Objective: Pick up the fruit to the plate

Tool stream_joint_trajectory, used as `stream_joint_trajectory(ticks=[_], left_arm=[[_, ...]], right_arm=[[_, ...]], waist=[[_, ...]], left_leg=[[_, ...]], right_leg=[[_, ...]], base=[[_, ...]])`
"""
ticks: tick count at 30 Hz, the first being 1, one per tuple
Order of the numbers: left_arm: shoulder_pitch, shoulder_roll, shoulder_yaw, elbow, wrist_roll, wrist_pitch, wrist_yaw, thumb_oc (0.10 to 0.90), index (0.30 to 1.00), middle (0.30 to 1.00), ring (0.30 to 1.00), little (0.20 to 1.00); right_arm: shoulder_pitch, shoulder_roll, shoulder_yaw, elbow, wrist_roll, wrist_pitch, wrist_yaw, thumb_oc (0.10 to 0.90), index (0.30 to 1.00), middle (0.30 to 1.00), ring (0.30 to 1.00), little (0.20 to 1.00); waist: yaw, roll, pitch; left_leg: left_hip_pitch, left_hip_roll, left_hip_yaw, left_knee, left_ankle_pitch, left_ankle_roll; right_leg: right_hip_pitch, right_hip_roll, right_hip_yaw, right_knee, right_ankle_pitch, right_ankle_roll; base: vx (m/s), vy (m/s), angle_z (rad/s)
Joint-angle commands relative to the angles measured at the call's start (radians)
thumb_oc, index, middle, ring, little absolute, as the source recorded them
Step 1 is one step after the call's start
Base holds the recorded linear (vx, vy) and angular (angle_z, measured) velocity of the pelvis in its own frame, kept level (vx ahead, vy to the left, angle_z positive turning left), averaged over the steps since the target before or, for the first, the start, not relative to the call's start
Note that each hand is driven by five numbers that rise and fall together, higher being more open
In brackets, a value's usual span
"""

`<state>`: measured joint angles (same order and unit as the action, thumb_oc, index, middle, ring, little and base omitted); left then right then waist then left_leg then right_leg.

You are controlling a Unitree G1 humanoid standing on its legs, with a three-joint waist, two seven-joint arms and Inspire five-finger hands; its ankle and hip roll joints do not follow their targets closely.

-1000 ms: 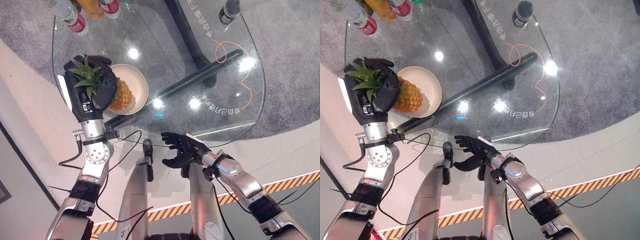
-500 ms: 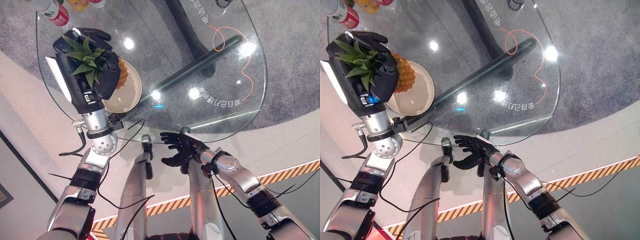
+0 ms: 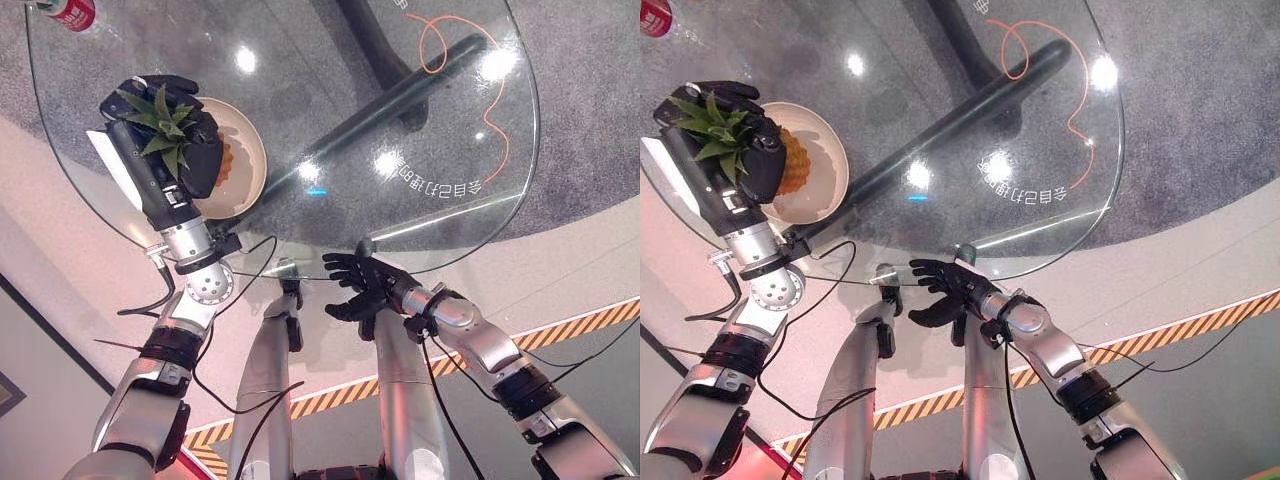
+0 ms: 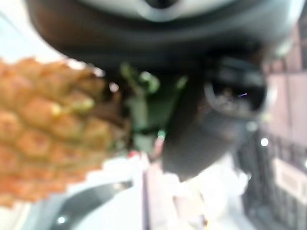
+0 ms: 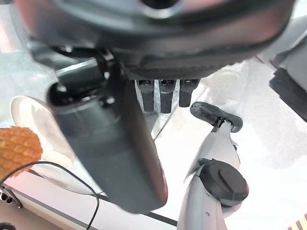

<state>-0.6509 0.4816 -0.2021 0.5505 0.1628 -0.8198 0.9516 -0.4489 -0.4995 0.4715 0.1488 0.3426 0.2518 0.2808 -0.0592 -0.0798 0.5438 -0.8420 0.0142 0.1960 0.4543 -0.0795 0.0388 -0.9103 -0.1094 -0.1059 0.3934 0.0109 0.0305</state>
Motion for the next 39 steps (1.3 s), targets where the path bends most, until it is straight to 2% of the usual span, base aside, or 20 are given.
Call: stream_joint_trajectory(ticks=[1, 5, 7, 8, 10, 14, 15, 18, 19, 20, 21, 22, 23, 24, 25, 26, 27, 39], left_arm=[[-0.091, 0.026, 0.005, -0.068, 0.013, -0.094, 0.048, 0.100, 0.300, 0.300, 0.300, 0.200], [-0.103, 0.029, -0.008, -0.037, 0.014, -0.068, 0.052, 0.100, 0.300, 0.300, 0.300, 0.200], [-0.118, 0.037, -0.015, -0.022, 0.006, -0.058, 0.042, 0.100, 0.300, 0.300, 0.300, 0.200], [-0.139, 0.044, -0.022, -0.011, -0.018, -0.054, 0.026, 0.100, 0.300, 0.300, 0.300, 0.200], [-0.143, 0.046, -0.029, 0.000, -0.046, -0.058, 0.014, 0.100, 0.300, 0.300, 0.300, 0.200], [-0.143, 0.040, -0.032, 0.012, -0.078, -0.062, -0.015, 0.100, 0.300, 0.300, 0.300, 0.200], [-0.130, 0.038, -0.035, 0.017, -0.080, -0.059, -0.024, 0.100, 0.300, 0.300, 0.300, 0.200], [-0.147, 0.043, -0.036, 0.018, -0.079, -0.045, -0.032, 0.100, 0.300, 0.300, 0.300, 0.200], [-0.133, 0.044, -0.040, 0.021, -0.088, -0.043, -0.037, 0.210, 0.394, 0.394, 0.394, 0.310], [-0.132, 0.045, -0.041, 0.022, -0.097, -0.042, -0.040, 0.292, 0.465, 0.465, 0.465, 0.392], [-0.145, 0.047, -0.039, 0.020, -0.101, -0.041, -0.040, 0.317, 0.486, 0.486, 0.486, 0.417], [-0.144, 0.047, -0.039, 0.019, -0.108, -0.041, -0.040, 0.347, 0.512, 0.512, 0.512, 0.447], [-0.142, 0.047, -0.037, 0.019, -0.123, -0.041, -0.043, 0.449, 0.599, 0.599, 0.599, 0.549], [-0.130, 0.043, -0.037, 0.020, -0.132, -0.041, -0.044, 0.611, 0.738, 0.738, 0.738, 0.711], [-0.123, 0.043, -0.033, 0.023, -0.143, -0.044, -0.047, 0.740, 0.848, 0.848, 0.848, 0.840], [-0.121, 0.042, -0.029, 0.026, -0.161, -0.049, -0.055, 0.800, 0.900, 0.900, 0.900, 0.900], [-0.132, 0.042, -0.023, 0.023, -0.170, -0.050, -0.056, 0.800, 0.900, 0.900, 0.900, 0.900], [-0.122, 0.030, 0.005, 0.027, -0.222, -0.079, -0.075, 0.800, 0.900, 0.900, 0.900, 0.900]], right_arm=[[0.037, 0.004, 0.049, -0.076, 0.043, -0.042, 0.038, 0.800, 0.900, 0.900, 0.900, 0.900], [0.030, 0.000, 0.055, -0.076, 0.043, -0.050, 0.036, 0.800, 0.900, 0.900, 0.900, 0.900], [0.019, -0.003, 0.056, -0.071, 0.046, -0.054, 0.037, 0.800, 0.900, 0.900, 0.900, 0.900], [0.002, -0.008, 0.056, -0.070, 0.053, -0.057, 0.036, 0.800, 0.900, 0.900, 0.900, 0.900], [0.000, -0.012, 0.058, -0.067, 0.055, -0.065, 0.039, 0.800, 0.900, 0.900, 0.900, 0.900], [0.005, -0.007, 0.060, -0.068, 0.052, -0.073, 0.037, 0.800, 0.900, 0.900, 0.900, 0.900], [0.017, -0.003, 0.066, -0.067, 0.053, -0.073, 0.036, 0.800, 0.900, 0.900, 0.900, 0.900], [-0.003, -0.004, 0.059, -0.076, 0.054, -0.060, 0.032, 0.800, 0.900, 0.900, 0.900, 0.900], [0.010, -0.002, 0.061, -0.073, 0.052, -0.059, 0.031, 0.800, 0.900, 0.900, 0.900, 0.900], [0.011, -0.004, 0.061, -0.072, 0.053, -0.062, 0.031, 0.800, 0.900, 0.900, 0.900, 0.900], [-0.001, -0.007, 0.055, -0.074, 0.053, -0.063, 0.030, 0.800, 0.900, 0.900, 0.900, 0.900], [0.000, -0.007, 0.054, -0.076, 0.053, -0.063, 0.029, 0.800, 0.900, 0.900, 0.900, 0.900], [0.002, -0.006, 0.052, -0.079, 0.052, -0.063, 0.027, 0.800, 0.900, 0.900, 0.900, 0.900], [0.011, -0.002, 0.055, -0.077, 0.050, -0.063, 0.026, 0.800, 0.900, 0.900, 0.900, 0.900], [0.016, 0.000, 0.055, -0.077, 0.048, -0.064, 0.027, 0.800, 0.900, 0.900, 0.900, 0.900], [0.016, 0.000, 0.053, -0.077, 0.048, -0.064, 0.031, 0.800, 0.900, 0.900, 0.900, 0.900], [0.003, 0.002, 0.047, -0.077, 0.043, -0.065, 0.033, 0.800, 0.900, 0.900, 0.900, 0.900], [-0.002, 0.015, 0.042, -0.068, 0.044, -0.064, 0.032, 0.800, 0.900, 0.900, 0.900, 0.900]], waist=[[0.010, 0.021, -0.024], [0.005, 0.017, -0.024], [0.003, 0.015, -0.024], [0.002, 0.013, -0.024], [0.002, 0.013, -0.024], [0.004, 0.013, -0.024], [0.006, 0.014, -0.024], [0.004, 0.011, -0.024], [0.006, 0.014, -0.024], [0.007, 0.015, -0.024], [0.005, 0.014, -0.024], [0.005, 0.014, -0.024], [0.005, 0.015, -0.024], [0.007, 0.017, -0.024], [0.007, 0.018, -0.024], [0.007, 0.017, -0.024], [0.004, 0.016, -0.024], [0.007, 0.014, -0.024]], left_leg=[[0.001, -0.084, -0.004, -0.062, 0.025, -0.023], [-0.009, -0.088, -0.005, -0.061, 0.027, -0.023], [-0.021, -0.088, -0.003, -0.064, 0.038, -0.023], [-0.044, -0.089, 0.004, -0.072, 0.064, -0.020], [-0.044, -0.089, 0.003, -0.077, 0.068, -0.022], [-0.044, -0.093, -0.005, -0.074, 0.067, -0.022], [-0.015, -0.093, -0.015, -0.067, 0.038, -0.027], [-0.047, -0.092, -0.008, -0.076, 0.070, -0.025], [-0.020, -0.092, -0.020, -0.068, 0.043, -0.032], [-0.020, -0.093, -0.022, -0.070, 0.043, -0.032], [-0.048, -0.094, -0.014, -0.078, 0.072, -0.027], [-0.047, -0.094, -0.014, -0.079, 0.073, -0.027], [-0.045, -0.094, -0.015, -0.081, 0.072, -0.026], [-0.023, -0.094, -0.023, -0.077, 0.050, -0.030], [-0.014, -0.093, -0.025, -0.076, 0.043, -0.031], [-0.013, -0.093, -0.025, -0.075, 0.043, -0.031], [-0.042, -0.095, -0.017, -0.080, 0.071, -0.026], [-0.024, -0.088, -0.023, -0.082, 0.074, -0.031]], right_leg=[[0.029, 0.064, -0.049, 0.002, 0.026, 0.041], [0.017, 0.072, -0.047, 0.008, 0.027, 0.040], [0.007, 0.072, -0.050, 0.003, 0.036, 0.038], [-0.012, 0.069, -0.058, -0.009, 0.058, 0.030], [-0.011, 0.069, -0.060, -0.009, 0.057, 0.030], [-0.012, 0.067, -0.063, -0.005, 0.055, 0.031], [0.014, 0.070, -0.058, 0.007, 0.029, 0.039], [-0.013, 0.068, -0.067, -0.006, 0.055, 0.029], [0.012, 0.072, -0.060, 0.003, 0.029, 0.036], [0.011, 0.072, -0.060, 0.003, 0.029, 0.035], [-0.015, 0.069, -0.066, -0.008, 0.056, 0.026], [-0.015, 0.069, -0.066, -0.008, 0.056, 0.026], [-0.016, 0.069, -0.065, -0.008, 0.056, 0.027], [0.004, 0.073, -0.059, 0.002, 0.035, 0.033], [0.011, 0.074, -0.058, 0.005, 0.028, 0.035], [0.013, 0.074, -0.058, 0.004, 0.027, 0.034], [-0.012, 0.072, -0.063, -0.008, 0.053, 0.025], [0.004, 0.069, -0.066, -0.003, 0.047, 0.020]], base=[[0.00, 0.000, 0.00], [0.00, 0.000, 0.00], [-0.04, -0.006, 0.00], [-0.06, -0.011, 0.01], [-0.03, -0.013, 0.04], [0.01, -0.030, 0.04], [0.03, -0.029, 0.03], [-0.02, -0.012, 0.01], [0.05, -0.023, 0.02], [0.00, 0.000, 0.00], [-0.05, -0.027, 0.01], [-0.05, -0.031, 0.01], [0.04, -0.020, 0.01], [0.05, -0.023, 0.01], [0.05, -0.023, 0.01], [-0.05, -0.042, 0.01], [-0.06, -0.052, 0.01], [0.00, -0.036, 0.00]])
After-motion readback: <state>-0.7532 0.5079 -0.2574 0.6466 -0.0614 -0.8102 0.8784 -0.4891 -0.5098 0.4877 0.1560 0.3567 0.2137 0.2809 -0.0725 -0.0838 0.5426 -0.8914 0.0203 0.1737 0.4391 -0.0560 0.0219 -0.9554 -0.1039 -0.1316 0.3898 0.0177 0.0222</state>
